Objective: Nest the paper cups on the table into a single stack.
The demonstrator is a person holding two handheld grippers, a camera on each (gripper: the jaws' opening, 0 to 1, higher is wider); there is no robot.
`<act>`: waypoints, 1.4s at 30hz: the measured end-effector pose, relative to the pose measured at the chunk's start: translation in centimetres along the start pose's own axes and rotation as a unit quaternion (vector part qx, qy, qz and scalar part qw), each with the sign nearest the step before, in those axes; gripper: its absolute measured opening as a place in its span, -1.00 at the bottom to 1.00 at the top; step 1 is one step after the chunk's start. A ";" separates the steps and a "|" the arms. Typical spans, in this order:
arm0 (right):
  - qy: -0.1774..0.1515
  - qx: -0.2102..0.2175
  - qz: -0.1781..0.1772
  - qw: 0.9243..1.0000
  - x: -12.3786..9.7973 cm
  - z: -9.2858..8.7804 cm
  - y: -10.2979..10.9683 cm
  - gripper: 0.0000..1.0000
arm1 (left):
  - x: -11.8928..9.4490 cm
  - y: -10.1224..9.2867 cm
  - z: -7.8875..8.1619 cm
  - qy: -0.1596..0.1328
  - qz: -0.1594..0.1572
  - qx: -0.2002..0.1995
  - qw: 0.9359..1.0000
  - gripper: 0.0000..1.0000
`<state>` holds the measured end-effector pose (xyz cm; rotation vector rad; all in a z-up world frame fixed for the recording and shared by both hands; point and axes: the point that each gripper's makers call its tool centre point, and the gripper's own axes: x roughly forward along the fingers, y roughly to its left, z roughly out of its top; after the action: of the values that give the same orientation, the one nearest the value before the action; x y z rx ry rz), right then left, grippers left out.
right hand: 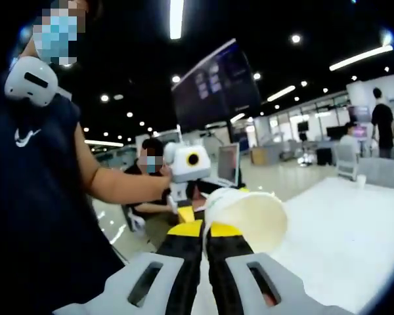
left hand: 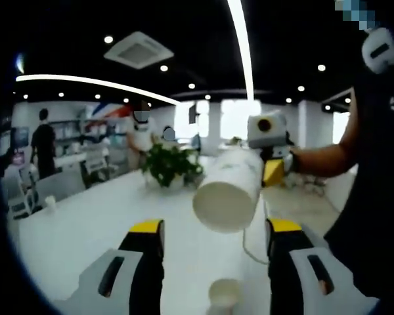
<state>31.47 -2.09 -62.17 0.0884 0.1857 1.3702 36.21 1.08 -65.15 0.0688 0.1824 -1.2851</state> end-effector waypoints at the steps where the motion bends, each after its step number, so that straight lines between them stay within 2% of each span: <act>1: 0.000 -0.003 -0.003 1.000 -0.1 0.2 -0.2 -1.00 | -0.1 0.5 0.0 0.003 0.014 0.001 1.000 0.39; 4: 0.006 -0.006 -0.015 1.000 -0.3 0.7 -0.9 -1.00 | -0.3 1.3 -0.3 0.017 0.038 -0.001 0.999 0.60; 7: 0.024 -0.019 -0.031 0.999 -0.7 1.0 -1.8 -1.00 | -1.1 3.1 -1.3 0.050 0.087 0.003 0.995 0.69; 13: 0.054 -0.028 -0.052 0.997 -1.4 2.2 -2.8 -1.00 | -3.0 5.8 -2.3 0.040 0.152 -0.030 0.987 0.89; 15: 0.068 -0.027 -0.057 0.996 -1.6 2.5 -3.1 -1.00 | -3.7 6.4 -3.1 0.049 0.169 -0.031 0.984 0.93; 17: 0.080 -0.026 -0.060 0.995 -1.7 2.9 -3.3 -1.00 | -4.7 7.3 -4.6 0.079 0.196 -0.008 0.977 0.94; 18: 0.086 -0.027 -0.062 0.994 -1.8 3.0 -3.5 -1.00 | -5.1 7.5 -5.3 0.086 0.206 -0.012 0.975 0.96; 22: 0.115 -0.024 -0.076 0.990 -1.9 3.1 -4.1 -1.00 | -5.9 7.3 -6.1 0.065 0.211 -0.035 0.975 0.96; 25: 0.151 -0.025 -0.087 0.984 -1.8 2.9 -4.7 -1.00 | -7.0 7.6 -8.1 0.081 0.229 -0.048 0.969 0.96; 29: 0.190 -0.041 -0.090 0.977 -1.6 3.2 -4.8 -1.00 | -8.2 7.8 -8.9 0.076 0.241 -0.053 0.966 0.96; 32: 0.233 -0.054 -0.096 0.966 -1.8 3.4 -5.2 -1.00 | -8.6 7.8 -9.1 0.076 0.242 -0.067 0.965 0.96; 34: 0.249 -0.060 -0.091 0.962 -1.7 3.6 -5.0 -1.00 | -9.0 8.1 -8.9 0.072 0.247 -0.061 0.965 0.96; 36: 0.282 -0.081 -0.083 0.952 -1.7 3.7 -4.9 -1.00 | -9.2 8.3 -8.4 0.066 0.251 -0.060 0.964 0.96; 37: 0.312 -0.097 -0.070 0.943 -1.9 3.5 -4.7 -1.00 | -9.3 8.5 -8.3 0.064 0.254 -0.059 0.963 0.96; 40: 0.363 -0.107 -0.077 0.922 -2.0 3.2 -4.9 -1.00 | -9.6 8.7 -8.2 0.063 0.259 -0.057 0.962 0.96; 42: 0.392 -0.106 -0.073 0.911 -1.9 2.8 -4.8 -1.00 | -9.5 8.4 -9.0 0.084 0.251 -0.036 0.964 0.96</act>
<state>36.23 -4.73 -60.06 -0.6601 0.6993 1.2046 40.85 13.84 -72.73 0.1518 0.3347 -0.7647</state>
